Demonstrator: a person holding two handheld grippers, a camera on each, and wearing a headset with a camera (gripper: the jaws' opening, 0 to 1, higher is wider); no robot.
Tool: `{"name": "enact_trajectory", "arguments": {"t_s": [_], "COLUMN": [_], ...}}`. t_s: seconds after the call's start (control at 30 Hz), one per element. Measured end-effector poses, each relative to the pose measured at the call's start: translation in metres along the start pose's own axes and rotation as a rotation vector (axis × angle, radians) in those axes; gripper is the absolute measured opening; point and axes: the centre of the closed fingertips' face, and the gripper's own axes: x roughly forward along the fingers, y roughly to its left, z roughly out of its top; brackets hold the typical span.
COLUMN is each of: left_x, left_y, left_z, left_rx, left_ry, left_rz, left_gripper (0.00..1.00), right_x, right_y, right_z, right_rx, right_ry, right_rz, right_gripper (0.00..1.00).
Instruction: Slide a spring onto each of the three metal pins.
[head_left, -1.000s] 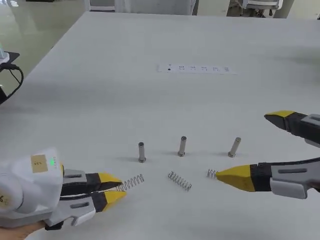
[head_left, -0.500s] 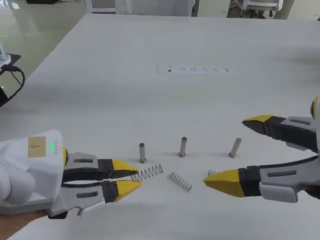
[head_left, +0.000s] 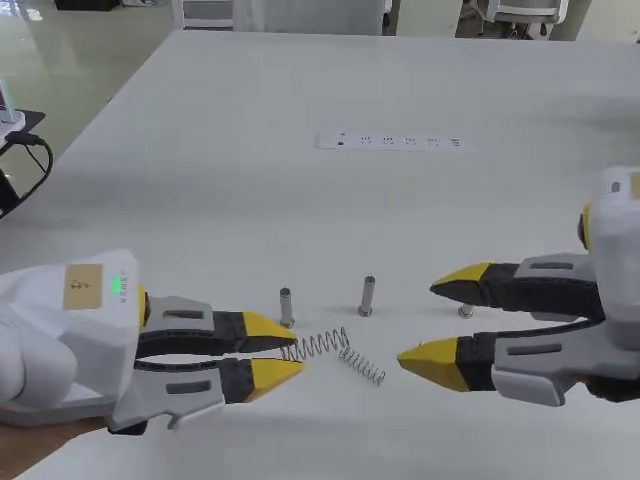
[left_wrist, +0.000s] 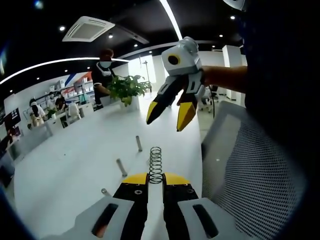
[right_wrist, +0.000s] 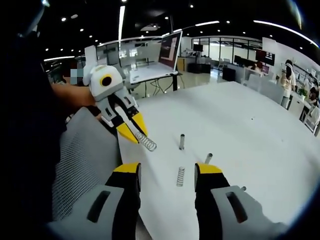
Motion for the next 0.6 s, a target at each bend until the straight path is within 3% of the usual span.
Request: {"name": "enact_trajectory", "arguments": {"t_s": [0.37,0.6], "left_x": [0.004,0.006], "left_y": [-0.007,-0.014], "left_z": [0.01,0.016], "left_rx": [0.018,0.034], "left_ry": [-0.016,-0.026], "left_rz": [-0.027,-0.049], "left_gripper": [0.02,0.02], "right_x": [0.009,0.01], "right_y": [0.017,0.029], "right_z": [0.001,0.009], "right_rx": [-0.036,-0.024], "right_ry": [0.013,-0.012], "right_rz": [0.071,0.139], "right_gripper": [0.28,0.23]}}
